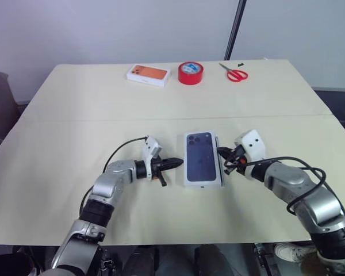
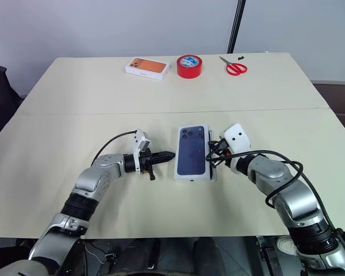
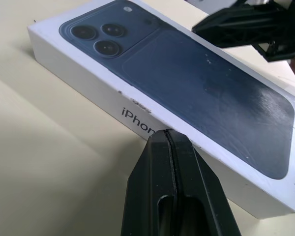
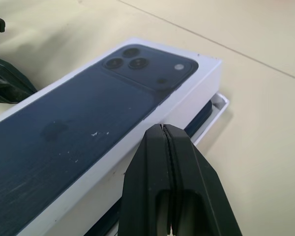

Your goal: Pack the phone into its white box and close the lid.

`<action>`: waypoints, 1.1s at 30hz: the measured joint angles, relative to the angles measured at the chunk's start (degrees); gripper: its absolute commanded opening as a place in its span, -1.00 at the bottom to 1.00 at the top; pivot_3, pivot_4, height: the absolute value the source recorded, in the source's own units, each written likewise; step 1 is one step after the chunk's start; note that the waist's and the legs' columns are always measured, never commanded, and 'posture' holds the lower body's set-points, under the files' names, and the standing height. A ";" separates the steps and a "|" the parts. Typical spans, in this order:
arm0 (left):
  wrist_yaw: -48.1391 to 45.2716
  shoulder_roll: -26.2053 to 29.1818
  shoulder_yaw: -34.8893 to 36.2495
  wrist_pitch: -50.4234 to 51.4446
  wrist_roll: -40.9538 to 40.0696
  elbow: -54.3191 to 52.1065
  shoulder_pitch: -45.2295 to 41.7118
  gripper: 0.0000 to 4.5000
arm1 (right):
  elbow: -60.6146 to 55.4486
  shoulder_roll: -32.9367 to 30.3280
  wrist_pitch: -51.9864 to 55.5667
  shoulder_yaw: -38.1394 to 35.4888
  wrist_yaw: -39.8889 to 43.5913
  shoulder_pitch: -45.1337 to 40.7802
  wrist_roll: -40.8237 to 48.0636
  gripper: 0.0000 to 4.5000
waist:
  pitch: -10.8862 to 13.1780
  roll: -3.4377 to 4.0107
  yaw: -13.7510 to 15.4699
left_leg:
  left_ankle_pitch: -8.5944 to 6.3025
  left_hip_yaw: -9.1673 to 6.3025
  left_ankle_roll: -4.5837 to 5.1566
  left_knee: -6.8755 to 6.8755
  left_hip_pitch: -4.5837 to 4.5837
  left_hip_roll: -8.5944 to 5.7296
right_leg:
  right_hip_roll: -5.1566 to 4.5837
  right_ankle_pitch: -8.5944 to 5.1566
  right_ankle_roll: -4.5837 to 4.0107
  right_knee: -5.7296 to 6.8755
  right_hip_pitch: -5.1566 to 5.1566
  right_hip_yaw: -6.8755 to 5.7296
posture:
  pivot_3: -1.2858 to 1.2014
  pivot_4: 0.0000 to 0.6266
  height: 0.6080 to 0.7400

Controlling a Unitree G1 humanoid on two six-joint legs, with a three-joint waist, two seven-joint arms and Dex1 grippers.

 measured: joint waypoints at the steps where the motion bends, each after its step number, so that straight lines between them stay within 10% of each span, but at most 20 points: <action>1: 0.16 -0.40 0.01 -0.01 0.13 0.23 -0.23 -1.00 | -0.01 0.02 0.06 -0.07 0.17 0.13 -0.58 -0.99 | 0.00 0.00 0.01 | 0.00 0.00 0.00 0.00 0.00 0.00 | 0.00 0.00 0.00 0.00 0.00 0.00 | 0.03 -0.52 1.00; 33: 0.65 -3.08 1.06 0.19 1.14 0.19 -2.02 -1.00 | -0.07 3.24 1.61 -2.02 2.77 3.79 -8.99 -0.99 | 0.00 0.00 -0.04 | 0.00 0.00 -0.01 0.01 0.00 -0.01 | 0.00 0.00 0.00 0.00 0.00 0.00 | 0.03 -0.52 1.00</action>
